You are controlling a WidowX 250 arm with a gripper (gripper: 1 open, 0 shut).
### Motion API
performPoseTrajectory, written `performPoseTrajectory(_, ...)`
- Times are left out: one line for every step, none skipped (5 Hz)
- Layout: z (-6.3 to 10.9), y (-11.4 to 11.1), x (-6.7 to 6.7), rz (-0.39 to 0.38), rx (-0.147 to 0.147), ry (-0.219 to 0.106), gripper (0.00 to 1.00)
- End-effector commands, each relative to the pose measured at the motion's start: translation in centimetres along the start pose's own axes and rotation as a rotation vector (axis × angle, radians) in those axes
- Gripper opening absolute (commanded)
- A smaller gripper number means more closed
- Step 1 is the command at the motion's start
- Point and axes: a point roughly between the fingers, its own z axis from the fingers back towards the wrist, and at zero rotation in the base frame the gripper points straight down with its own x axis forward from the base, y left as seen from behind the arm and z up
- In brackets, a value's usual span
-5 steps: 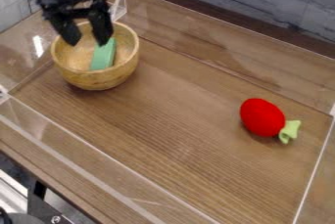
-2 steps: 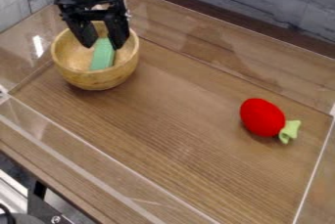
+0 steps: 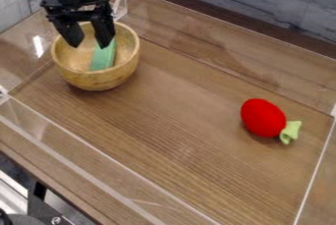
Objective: Put the green object in the brown bowl
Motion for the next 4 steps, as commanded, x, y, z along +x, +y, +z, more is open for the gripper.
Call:
performPoseTrajectory(2.6, -1.3, 2.1, 0.022, 0.019, -0.066, 1.00)
performPoseTrajectory(3.3, -2.3, 3.0, 0.020, 0.020, -0.078, 1.00)
performPoseTrajectory(3.6, -3.4, 4.0, 0.007, 0.016, -0.080, 0.00)
performPoseTrajectory(3.7, -3.6, 4.2, 0.013, 0.024, -0.072, 1.00)
